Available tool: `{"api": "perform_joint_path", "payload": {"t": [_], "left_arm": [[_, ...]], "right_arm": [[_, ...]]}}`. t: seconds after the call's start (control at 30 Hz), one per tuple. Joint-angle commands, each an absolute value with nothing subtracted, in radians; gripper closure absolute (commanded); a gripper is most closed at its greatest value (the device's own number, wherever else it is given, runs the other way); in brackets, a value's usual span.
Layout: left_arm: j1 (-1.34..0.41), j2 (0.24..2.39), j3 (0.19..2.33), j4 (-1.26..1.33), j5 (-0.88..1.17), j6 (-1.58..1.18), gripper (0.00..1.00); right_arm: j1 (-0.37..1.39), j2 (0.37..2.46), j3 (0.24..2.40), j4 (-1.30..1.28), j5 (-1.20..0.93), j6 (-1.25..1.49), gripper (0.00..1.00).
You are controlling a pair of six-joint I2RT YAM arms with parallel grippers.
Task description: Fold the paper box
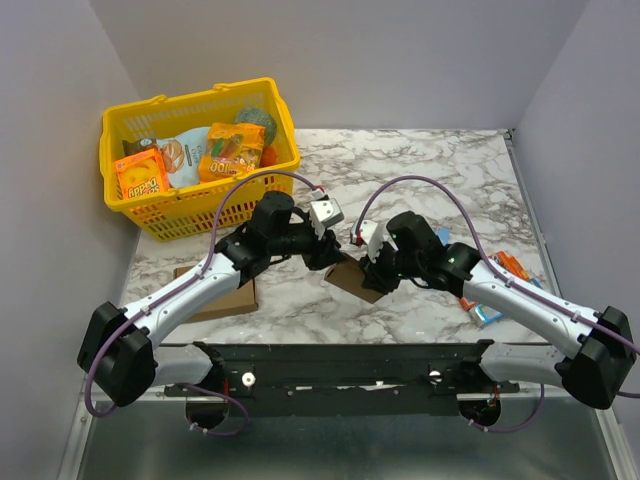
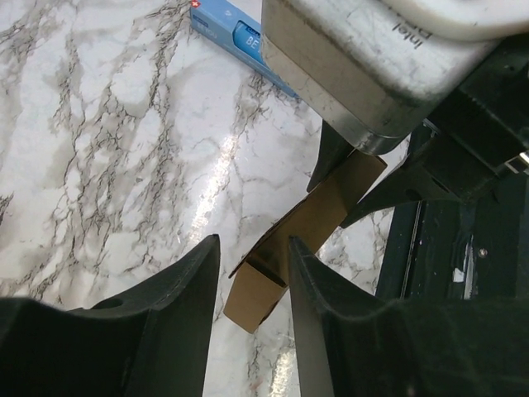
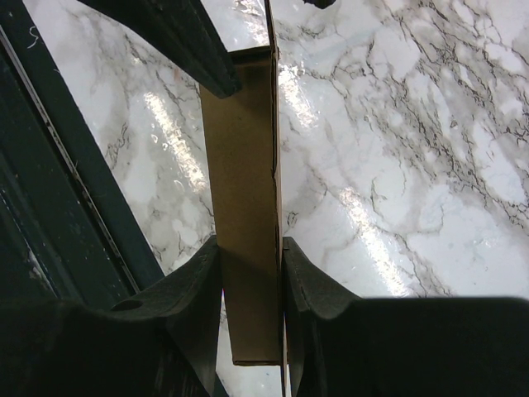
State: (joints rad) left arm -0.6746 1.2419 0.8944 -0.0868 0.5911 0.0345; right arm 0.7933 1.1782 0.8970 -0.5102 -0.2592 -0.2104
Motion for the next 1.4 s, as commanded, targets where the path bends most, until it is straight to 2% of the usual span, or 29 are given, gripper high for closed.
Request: {"api": "perform_joint_path", "payload": {"t": [0.0, 0.2, 0.33, 0.6, 0.87, 1.1, 1.37], "left_arm": [[-0.683, 1.252, 0.890, -0.091, 0.574, 0.051, 0.59], [-0.686, 1.253, 0.890, -0.106, 0.575, 0.055, 0.74], [-0.689, 1.250, 0.890, -0.109, 0.565, 0.055, 0.75], [-0.712, 1.259, 0.905, -0.127, 0.546, 0.034, 0.87], [-0.770, 1.304, 0.956, -0.201, 0.411, -0.054, 0.97], [-0.818, 1.316, 0.939, -0.178, 0.217, -0.193, 0.98], [-0.845, 1.330, 0.868, -0.084, 0.152, -0.322, 0.99]], "right_arm": [[0.801, 1.183, 0.931, -0.515, -0.282, -0.216, 0.67], [0.801, 1.178, 0.931, -0.515, -0.275, -0.216, 0.68], [0.802, 1.181, 0.930, -0.515, -0.276, -0.215, 0.68], [0.802, 1.181, 0.930, -0.515, -0.250, -0.216, 0.68], [0.807, 1.195, 0.936, -0.511, -0.143, -0.199, 0.70], [0.825, 1.221, 0.942, -0.497, -0.010, -0.166, 0.71], [0.845, 1.223, 0.905, -0.402, 0.185, -0.107, 0.71]]}}
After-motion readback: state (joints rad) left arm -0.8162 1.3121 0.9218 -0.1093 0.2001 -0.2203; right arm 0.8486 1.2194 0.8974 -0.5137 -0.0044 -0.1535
